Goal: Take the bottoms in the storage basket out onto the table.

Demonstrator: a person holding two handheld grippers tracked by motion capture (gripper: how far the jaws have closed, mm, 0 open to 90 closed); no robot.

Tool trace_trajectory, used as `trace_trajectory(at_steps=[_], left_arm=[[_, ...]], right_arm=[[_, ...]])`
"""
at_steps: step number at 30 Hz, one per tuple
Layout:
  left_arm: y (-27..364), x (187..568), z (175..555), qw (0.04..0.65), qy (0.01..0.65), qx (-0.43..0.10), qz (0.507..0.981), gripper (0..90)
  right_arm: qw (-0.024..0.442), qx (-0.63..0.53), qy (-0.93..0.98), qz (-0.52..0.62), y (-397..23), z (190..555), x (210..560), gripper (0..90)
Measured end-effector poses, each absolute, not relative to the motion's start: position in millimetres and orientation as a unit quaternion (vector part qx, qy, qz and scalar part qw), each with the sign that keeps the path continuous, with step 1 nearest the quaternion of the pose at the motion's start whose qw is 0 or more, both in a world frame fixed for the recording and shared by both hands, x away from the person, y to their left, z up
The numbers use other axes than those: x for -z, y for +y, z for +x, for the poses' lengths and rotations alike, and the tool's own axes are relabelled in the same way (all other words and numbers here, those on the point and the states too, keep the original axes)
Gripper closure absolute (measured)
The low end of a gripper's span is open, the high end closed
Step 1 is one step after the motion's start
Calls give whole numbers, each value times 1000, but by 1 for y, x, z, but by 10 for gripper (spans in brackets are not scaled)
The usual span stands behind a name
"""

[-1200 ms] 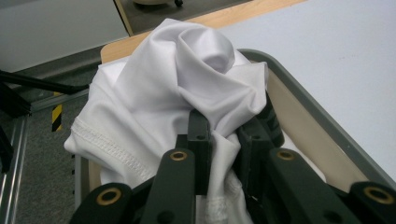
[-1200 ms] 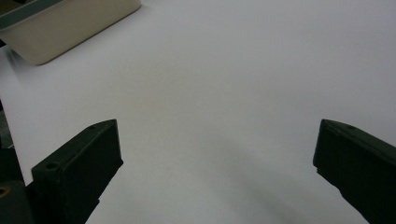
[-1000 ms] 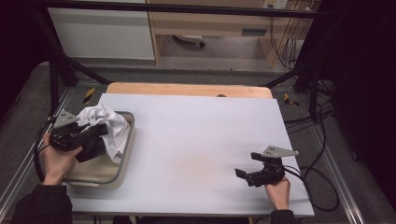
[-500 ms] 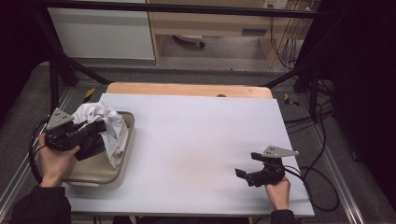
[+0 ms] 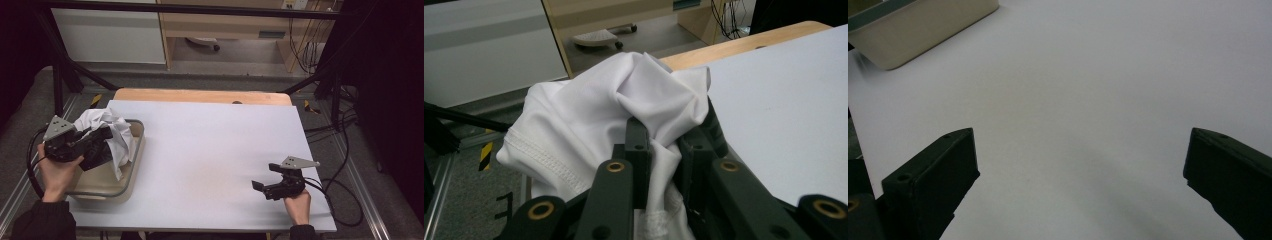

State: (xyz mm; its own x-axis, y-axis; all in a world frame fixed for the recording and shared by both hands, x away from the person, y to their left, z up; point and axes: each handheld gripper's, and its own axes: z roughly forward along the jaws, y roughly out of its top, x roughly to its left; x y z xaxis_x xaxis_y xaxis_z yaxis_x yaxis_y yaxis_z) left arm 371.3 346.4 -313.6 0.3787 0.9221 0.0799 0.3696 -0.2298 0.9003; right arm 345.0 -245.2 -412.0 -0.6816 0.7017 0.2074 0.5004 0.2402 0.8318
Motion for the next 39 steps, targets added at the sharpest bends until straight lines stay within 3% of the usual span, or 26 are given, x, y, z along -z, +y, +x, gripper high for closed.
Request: trace_trajectory(at_steps=[39], left_arm=[[345, 289, 351, 491, 433, -356, 667, 777]], right_arm=[[104, -482, 780, 386, -245, 345, 412, 17]])
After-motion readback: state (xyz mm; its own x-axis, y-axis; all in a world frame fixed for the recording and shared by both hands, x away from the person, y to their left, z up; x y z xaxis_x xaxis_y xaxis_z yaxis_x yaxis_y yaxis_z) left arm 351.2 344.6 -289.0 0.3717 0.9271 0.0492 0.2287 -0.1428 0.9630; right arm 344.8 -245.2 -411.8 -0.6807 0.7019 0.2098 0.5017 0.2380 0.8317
